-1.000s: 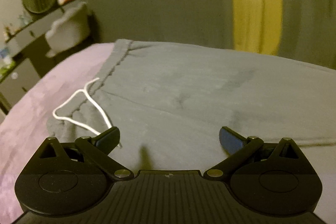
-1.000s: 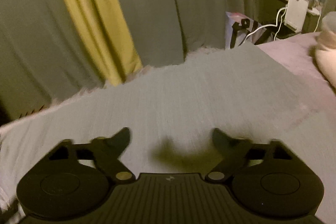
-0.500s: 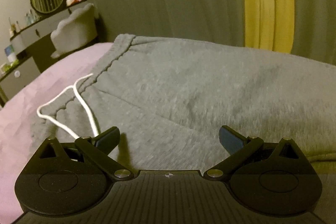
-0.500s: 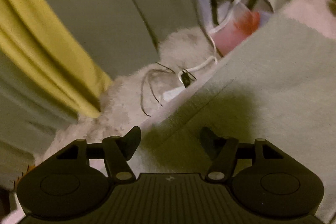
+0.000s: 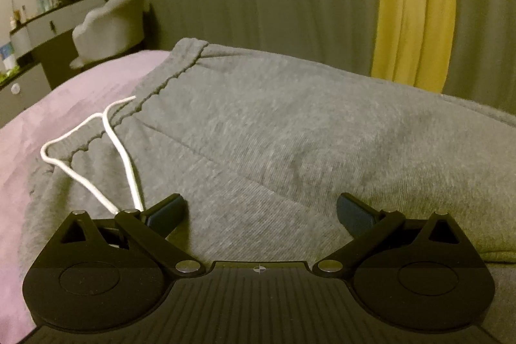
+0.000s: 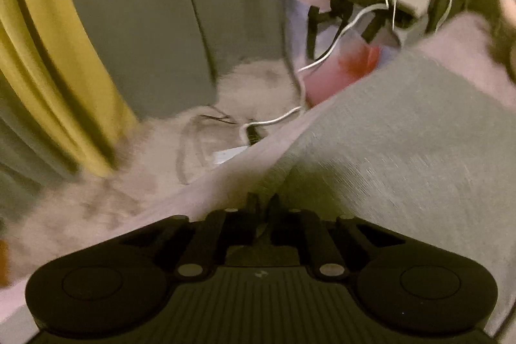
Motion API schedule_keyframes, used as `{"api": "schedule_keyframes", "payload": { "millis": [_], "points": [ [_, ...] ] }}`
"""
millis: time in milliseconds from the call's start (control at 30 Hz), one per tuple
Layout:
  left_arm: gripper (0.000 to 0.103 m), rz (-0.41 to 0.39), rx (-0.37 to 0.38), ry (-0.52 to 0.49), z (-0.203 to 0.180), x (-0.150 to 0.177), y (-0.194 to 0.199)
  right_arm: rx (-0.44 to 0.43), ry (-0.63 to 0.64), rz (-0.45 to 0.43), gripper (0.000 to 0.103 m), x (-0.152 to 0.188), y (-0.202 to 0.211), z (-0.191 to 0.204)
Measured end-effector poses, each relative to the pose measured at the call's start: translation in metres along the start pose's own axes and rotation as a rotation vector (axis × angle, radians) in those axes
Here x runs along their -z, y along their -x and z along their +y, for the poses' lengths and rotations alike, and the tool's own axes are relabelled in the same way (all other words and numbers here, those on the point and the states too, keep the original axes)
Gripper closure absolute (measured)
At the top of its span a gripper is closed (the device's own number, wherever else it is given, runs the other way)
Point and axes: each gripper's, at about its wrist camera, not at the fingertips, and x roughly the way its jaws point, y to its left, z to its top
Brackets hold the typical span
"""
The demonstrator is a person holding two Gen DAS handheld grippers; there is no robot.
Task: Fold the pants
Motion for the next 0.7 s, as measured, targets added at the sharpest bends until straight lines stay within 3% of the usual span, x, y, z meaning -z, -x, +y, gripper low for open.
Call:
{"api": "schedule_keyframes", "payload": {
  "millis": [67, 167, 300, 367, 400, 467, 533, 600, 633, 667, 700],
  "points": [
    [0.000, 0.014, 0.008, 0.011, 0.002, -0.002, -0.001, -0.094, -0.059, -0.019, 0.099, 0.011, 0.033, -0.033],
    [0.000, 0.021, 0.012, 0.027, 0.006, -0.005, 0.001, -0.191, -0.061, -0.065, 0.099, 0.063, 0.105, -0.092],
    [0.000, 0.029, 0.043, 0.075, 0.014, -0.008, 0.006, -0.194, -0.044, 0.046, 0.099, 0.163, 0.161, -0.162],
    [0.000, 0.045, 0.058, 0.100, 0.017, -0.009, 0.007, -0.133, -0.006, 0.100, 0.103, 0.199, 0.169, -0.183],
    [0.000, 0.053, 0.068, 0.107, 0.018, -0.009, 0.008, -0.109, 0.043, 0.087, 0.103, 0.209, 0.173, -0.190],
    [0.000, 0.052, 0.070, 0.114, 0.020, -0.010, 0.011, -0.055, 0.139, 0.006, 0.099, 0.202, 0.189, -0.189],
    [0.000, 0.021, 0.054, 0.100, 0.019, -0.010, 0.018, -0.062, 0.142, -0.095, 0.098, 0.184, 0.205, -0.191],
    [0.000, 0.001, 0.050, 0.079, 0.017, -0.011, 0.024, -0.138, 0.118, -0.164, 0.085, 0.165, 0.209, -0.187],
    [0.000, -0.008, 0.053, 0.068, 0.016, -0.010, 0.027, -0.151, 0.123, -0.177, 0.065, 0.156, 0.206, -0.182],
    [0.000, -0.015, 0.055, 0.057, 0.014, -0.009, 0.029, -0.138, 0.143, -0.197, 0.052, 0.147, 0.199, -0.174],
    [0.000, -0.019, 0.055, 0.042, 0.013, -0.007, 0.032, -0.119, 0.176, -0.206, 0.050, 0.141, 0.190, -0.166]
  ]
}}
